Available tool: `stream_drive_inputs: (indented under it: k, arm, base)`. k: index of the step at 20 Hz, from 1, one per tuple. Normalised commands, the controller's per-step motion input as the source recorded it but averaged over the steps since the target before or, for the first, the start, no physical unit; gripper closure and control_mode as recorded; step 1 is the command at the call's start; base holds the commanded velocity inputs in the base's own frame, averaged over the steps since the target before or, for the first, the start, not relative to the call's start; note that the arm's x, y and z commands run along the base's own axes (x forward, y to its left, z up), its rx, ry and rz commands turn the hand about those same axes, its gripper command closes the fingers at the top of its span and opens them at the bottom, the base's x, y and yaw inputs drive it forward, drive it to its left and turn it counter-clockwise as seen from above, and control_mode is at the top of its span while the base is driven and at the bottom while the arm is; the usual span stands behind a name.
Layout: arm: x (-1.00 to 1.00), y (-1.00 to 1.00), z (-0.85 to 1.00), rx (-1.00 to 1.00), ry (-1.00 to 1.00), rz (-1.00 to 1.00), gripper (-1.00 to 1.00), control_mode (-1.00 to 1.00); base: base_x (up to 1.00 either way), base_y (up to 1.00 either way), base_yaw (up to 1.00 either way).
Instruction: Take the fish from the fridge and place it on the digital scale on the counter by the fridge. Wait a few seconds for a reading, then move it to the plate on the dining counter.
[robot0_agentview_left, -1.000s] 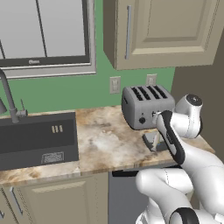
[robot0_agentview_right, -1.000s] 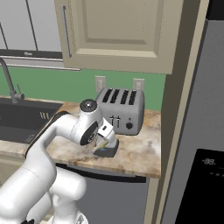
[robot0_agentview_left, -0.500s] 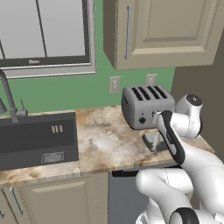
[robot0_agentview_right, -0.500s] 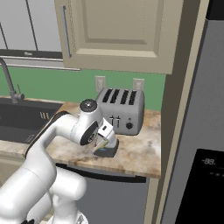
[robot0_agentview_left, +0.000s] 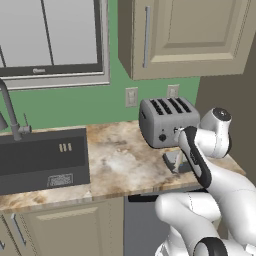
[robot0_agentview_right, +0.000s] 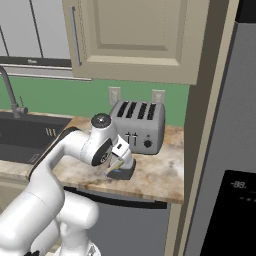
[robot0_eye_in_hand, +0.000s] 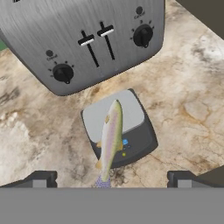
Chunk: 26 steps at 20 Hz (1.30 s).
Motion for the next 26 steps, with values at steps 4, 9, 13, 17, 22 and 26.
stream_drive_inputs:
  k: [4, 9, 13, 17, 22, 26]
  arm:
    - [0.00, 0.00, 0.00, 0.00, 0.00, 0.00, -1.00, -1.00]
    - [0.00, 0.00, 0.00, 0.00, 0.00, 0.00, -1.00, -1.00]
    - [0.00, 0.00, 0.00, 0.00, 0.00, 0.00, -1.00, -1.00]
    - [0.00, 0.00, 0.00, 0.00, 0.00, 0.00, -1.00, -1.00]
    - [0.00, 0.00, 0.00, 0.00, 0.00, 0.00, -1.00, -1.00]
    - [0.00, 0.00, 0.00, 0.00, 0.00, 0.00, -1.00, -1.00]
  base:
    - [0.00, 0.00, 0.00]
    - [0.00, 0.00, 0.00]
    - [0.00, 0.00, 0.00]
    - [0.00, 0.00, 0.00]
    - [0.00, 0.00, 0.00]
    - [0.00, 0.00, 0.00]
